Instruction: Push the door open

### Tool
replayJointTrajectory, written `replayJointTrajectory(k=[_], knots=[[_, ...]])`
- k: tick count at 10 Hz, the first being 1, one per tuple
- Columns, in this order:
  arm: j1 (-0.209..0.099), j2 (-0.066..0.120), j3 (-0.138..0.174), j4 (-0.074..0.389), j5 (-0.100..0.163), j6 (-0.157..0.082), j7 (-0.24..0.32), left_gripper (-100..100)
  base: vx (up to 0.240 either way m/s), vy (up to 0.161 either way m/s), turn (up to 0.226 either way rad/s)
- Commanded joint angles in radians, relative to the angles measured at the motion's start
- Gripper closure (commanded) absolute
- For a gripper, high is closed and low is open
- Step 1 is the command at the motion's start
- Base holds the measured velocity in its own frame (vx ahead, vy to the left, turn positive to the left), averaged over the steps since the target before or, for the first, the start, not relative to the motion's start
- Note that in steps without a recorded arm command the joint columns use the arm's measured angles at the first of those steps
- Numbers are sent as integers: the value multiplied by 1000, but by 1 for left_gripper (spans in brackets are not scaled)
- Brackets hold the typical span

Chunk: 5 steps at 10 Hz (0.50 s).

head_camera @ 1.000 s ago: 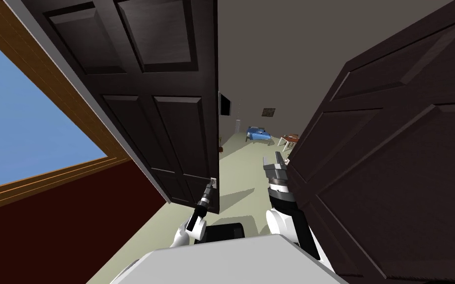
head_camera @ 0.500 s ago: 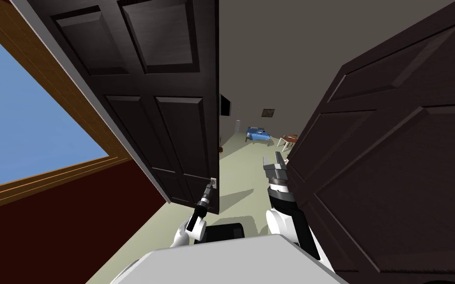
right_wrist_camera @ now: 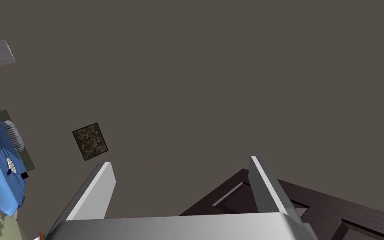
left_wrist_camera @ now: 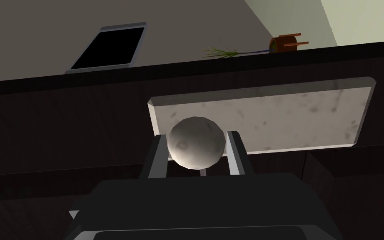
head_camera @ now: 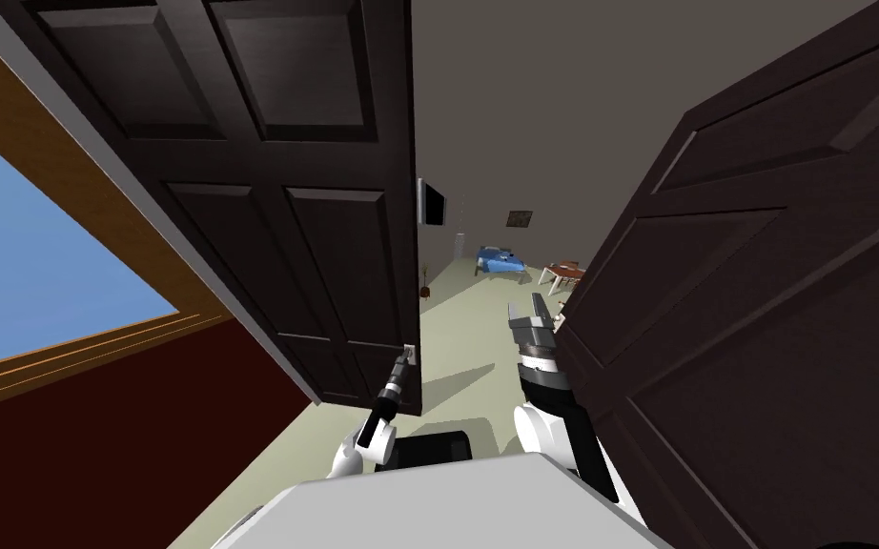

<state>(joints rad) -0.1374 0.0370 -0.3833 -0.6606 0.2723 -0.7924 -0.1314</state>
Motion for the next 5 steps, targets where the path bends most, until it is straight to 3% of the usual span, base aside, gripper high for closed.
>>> replayJointTrajectory(k=[1,4,5], knots=[[-12,13,28,11,10,-13,-3,100,184,-98,45],[-14,17,42,15,15,-14,-6,100,122,-68,34],[-16,23,64,16,23,-15,-10,100,123,-50,67]])
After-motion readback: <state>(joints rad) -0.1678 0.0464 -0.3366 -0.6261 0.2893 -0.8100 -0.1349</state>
